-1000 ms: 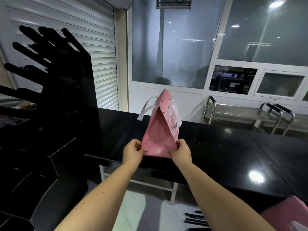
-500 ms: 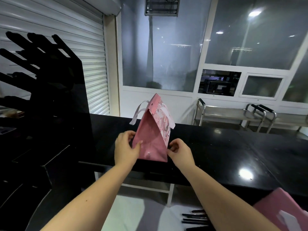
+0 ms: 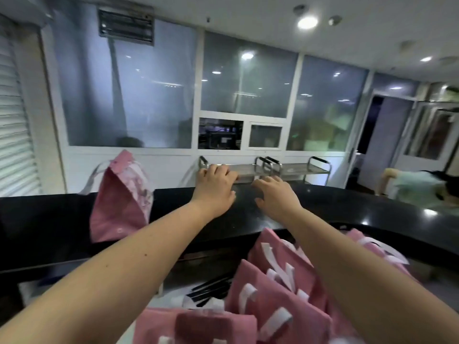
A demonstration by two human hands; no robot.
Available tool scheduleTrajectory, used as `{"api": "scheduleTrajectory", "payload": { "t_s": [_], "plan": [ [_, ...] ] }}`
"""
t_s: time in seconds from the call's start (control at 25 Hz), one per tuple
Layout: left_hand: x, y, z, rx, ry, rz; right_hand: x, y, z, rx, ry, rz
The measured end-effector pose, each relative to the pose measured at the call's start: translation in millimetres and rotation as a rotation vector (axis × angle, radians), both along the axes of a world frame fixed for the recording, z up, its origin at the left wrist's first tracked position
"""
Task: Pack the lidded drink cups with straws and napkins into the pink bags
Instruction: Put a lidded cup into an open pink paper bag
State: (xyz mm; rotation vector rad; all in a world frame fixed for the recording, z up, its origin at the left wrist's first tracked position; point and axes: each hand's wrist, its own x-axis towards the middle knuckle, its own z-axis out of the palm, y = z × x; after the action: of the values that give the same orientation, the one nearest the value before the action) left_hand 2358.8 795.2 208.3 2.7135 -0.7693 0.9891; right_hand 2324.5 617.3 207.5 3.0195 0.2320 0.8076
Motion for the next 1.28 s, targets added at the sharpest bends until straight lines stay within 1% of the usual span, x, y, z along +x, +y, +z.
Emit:
{"api": "scheduleTrajectory", "payload": {
  "t_s": [0.16, 0.32, 0.4, 0.52, 0.6, 0.64, 0.76, 0.8, 0.88, 0.92, 0.96, 1.08, 1.16, 1.28],
  "plan": [
    [-80.1, -140.5, 25.5, 0.032, -0.027, -0.2, -137.1, -140.3, 24.5, -0.058, -0.099, -0.259],
    [-201.3, -286.8, 33.3, 0.019, -0.036, -0.498, -312.4, -262.9, 33.5, -0.076, -0.14, -0.511],
    [-290.1, -366.3, 30.1, 0.036, -0.031, -0.657, -424.0, -313.5, 33.2, -0.095, -0.135, -0.675],
    [-438.7, -467.3, 16.2, 0.117, -0.122, -0.883, -590.6, -363.9, 26.1, -0.139, -0.09, -0.925],
    [-532.4, -514.7, 6.8, 0.173, -0.218, -1.024, -688.7, -378.5, 19.1, -0.149, -0.075, -1.058],
    [-572.2, -531.0, 5.0, 0.169, -0.231, -1.093, -730.8, -381.3, 15.9, -0.15, -0.064, -1.132],
    [-709.8, -569.4, 6.0, 0.098, -0.134, -1.354, -872.6, -375.3, 7.8, -0.09, -0.05, -1.406],
    [-753.1, -576.4, 4.7, 0.089, -0.093, -1.434, -915.2, -370.9, 3.7, -0.032, -0.08, -1.486],
    [-833.5, -584.2, -7.9, 0.132, -0.037, -1.573, -985.1, -359.2, -8.2, 0.159, -0.231, -1.6],
    [-870.1, -586.8, -19.0, 0.17, -0.033, -1.63, -1012.6, -351.3, -15.8, 0.241, -0.295, -1.663],
    [-901.2, -589.4, -29.5, 0.199, -0.047, -1.673, -1034.9, -344.7, -23.5, 0.277, -0.318, -1.72],
    [-989.4, -596.8, -48.5, 0.192, -0.057, -1.813, -1107.1, -323.9, -45.7, 0.232, -0.233, -1.903],
    [-1046.5, -601.1, -54.5, 0.195, -0.057, -1.909, -1158.0, -308.4, -53.1, 0.183, -0.141, -2.042],
    [-1129.9, -606.8, -67.7, 0.204, -0.126, -2.042, -1231.4, -294.2, -61.5, 0.149, -0.038, -2.219]
  ]
}}
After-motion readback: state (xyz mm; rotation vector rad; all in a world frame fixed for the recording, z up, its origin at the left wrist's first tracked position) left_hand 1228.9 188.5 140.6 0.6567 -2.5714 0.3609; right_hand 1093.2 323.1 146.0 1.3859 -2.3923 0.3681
